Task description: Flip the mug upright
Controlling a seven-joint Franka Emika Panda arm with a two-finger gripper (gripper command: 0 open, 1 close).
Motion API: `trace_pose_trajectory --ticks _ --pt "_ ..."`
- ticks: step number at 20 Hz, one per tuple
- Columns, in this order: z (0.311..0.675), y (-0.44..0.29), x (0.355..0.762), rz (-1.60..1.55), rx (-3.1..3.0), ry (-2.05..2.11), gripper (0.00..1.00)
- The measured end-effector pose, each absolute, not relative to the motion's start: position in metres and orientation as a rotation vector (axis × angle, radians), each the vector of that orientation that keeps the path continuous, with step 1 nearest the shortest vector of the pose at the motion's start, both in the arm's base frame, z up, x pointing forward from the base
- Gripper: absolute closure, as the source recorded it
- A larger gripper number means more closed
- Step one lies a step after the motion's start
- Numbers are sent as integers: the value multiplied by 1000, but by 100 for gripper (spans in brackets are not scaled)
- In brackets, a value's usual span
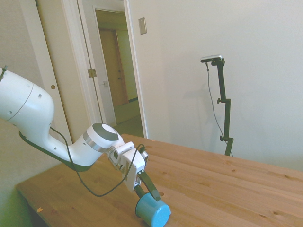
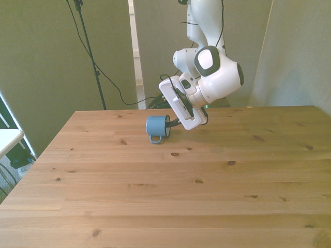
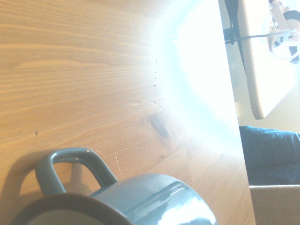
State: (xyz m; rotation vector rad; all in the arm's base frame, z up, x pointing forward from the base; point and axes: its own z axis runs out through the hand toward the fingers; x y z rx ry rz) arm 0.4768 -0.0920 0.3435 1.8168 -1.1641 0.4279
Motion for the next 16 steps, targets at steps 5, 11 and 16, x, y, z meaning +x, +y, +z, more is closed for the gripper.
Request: trace_pose_trajectory --ticks 5,11,16 --pt "343 -92 477 432 1814 -1163 100" --pt "344 -92 477 438 1813 -1156 100" --pt "343 -92 477 438 1814 -1155 100"
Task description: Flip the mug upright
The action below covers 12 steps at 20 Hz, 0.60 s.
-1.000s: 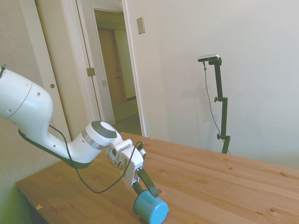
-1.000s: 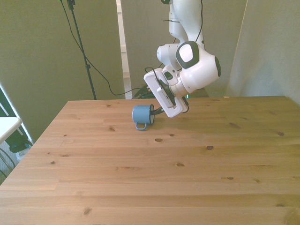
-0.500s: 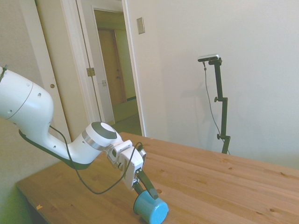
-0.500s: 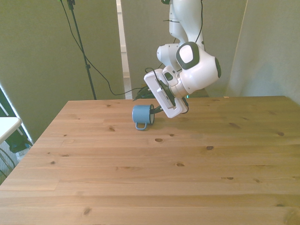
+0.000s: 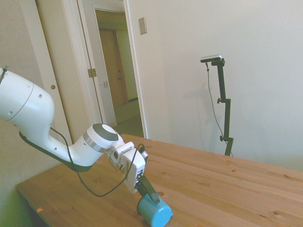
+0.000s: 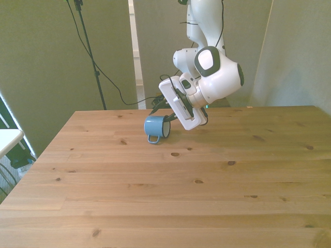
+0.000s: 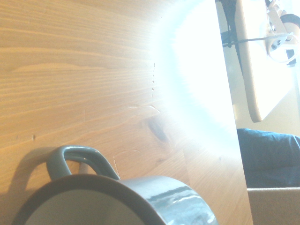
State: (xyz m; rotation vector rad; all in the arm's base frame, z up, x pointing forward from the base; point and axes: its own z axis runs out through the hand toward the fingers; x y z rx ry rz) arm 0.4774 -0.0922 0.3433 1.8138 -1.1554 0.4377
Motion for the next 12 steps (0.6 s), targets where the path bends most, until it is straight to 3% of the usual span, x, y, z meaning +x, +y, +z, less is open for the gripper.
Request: trace_pose_trajectory --ticks 12 --pt "348 -92 477 451 1815 -1160 100"
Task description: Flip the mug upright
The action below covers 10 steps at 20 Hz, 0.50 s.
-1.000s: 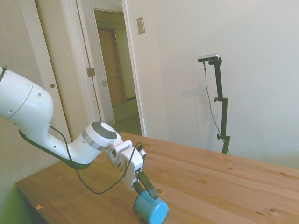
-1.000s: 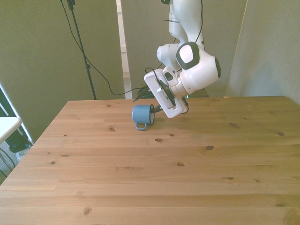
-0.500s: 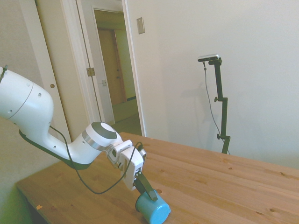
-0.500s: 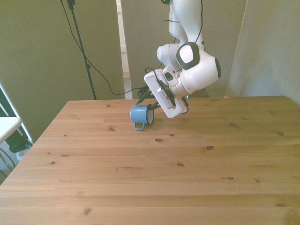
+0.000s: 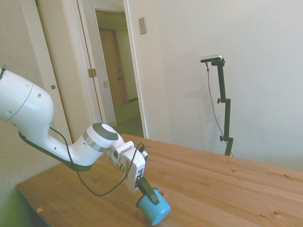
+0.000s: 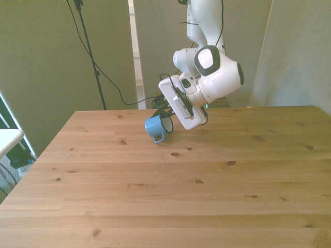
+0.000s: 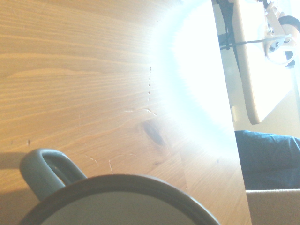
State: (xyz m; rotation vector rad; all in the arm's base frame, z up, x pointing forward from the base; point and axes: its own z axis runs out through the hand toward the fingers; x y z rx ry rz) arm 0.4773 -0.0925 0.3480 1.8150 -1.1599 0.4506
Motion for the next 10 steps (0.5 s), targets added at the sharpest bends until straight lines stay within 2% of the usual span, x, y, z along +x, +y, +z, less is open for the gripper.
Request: trace_pose_trajectory --ticks 4,10 --pt "363 -97 473 461 1838 -1202 100" --pt "403 -106 464 454 1984 -1261 100"
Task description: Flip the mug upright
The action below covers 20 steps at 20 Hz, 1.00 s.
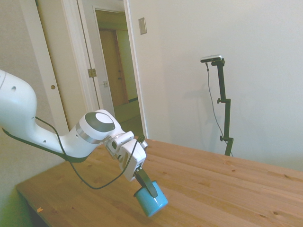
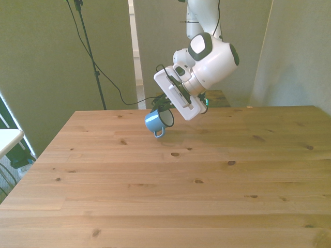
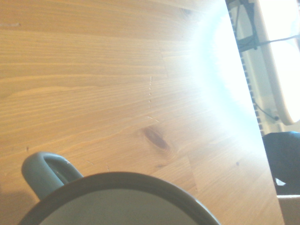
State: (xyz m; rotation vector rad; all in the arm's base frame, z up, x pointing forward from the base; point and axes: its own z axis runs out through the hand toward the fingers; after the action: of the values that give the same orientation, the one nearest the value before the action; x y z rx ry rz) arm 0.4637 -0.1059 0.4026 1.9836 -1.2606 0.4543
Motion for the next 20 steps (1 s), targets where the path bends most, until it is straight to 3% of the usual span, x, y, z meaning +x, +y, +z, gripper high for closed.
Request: trace_pose_trajectory --ticks 9,20 --pt "441 -97 454 408 2258 -1284 100" --pt "422 -87 484 283 2549 -1335 100"
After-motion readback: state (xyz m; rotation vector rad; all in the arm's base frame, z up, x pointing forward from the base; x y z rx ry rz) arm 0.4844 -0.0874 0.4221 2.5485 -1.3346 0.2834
